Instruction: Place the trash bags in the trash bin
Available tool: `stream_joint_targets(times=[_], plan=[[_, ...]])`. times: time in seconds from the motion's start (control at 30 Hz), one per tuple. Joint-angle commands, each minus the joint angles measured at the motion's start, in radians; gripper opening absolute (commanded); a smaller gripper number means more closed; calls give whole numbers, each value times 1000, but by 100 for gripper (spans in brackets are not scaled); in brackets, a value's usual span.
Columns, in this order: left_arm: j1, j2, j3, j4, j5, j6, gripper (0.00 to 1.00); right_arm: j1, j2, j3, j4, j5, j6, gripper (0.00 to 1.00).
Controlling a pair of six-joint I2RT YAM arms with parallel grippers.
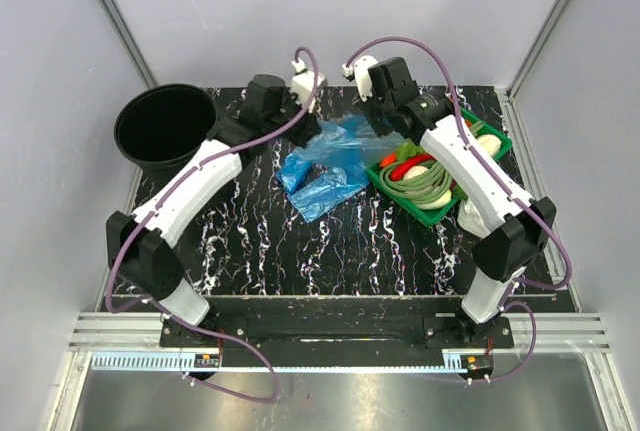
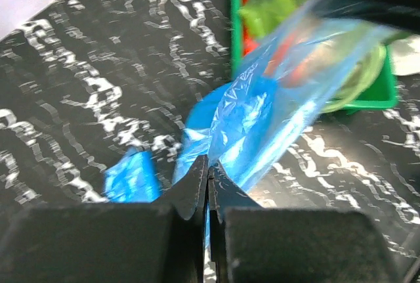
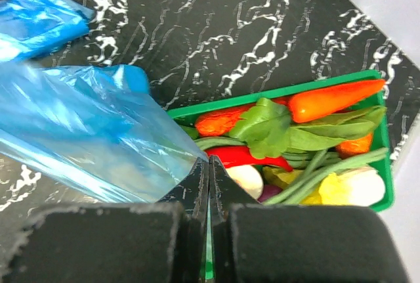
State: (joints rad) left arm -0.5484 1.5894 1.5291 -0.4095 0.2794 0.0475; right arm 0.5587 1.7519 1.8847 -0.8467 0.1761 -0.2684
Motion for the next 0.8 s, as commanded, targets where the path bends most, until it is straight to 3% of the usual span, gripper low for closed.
stream_joint_targets(times=[0.0,0.4,0.53,0.67,0.77], plan=[[100,-95,20,-8,-46,95,0,0,-81,31,15,103,-61,0],[203,-181,32,-38,-29,170,2,-48,-72,201,23,151,-106,0],[202,-195,36,-83,105,230,25,-49,-62,272,15,119,-98,0],[200,-200,11,-91,305,230,70,-48,-40,330,-34,-33,-86,0],[200,-197,22,-77,400,206,83,-48,-46,307,-41,-160,-100,0]])
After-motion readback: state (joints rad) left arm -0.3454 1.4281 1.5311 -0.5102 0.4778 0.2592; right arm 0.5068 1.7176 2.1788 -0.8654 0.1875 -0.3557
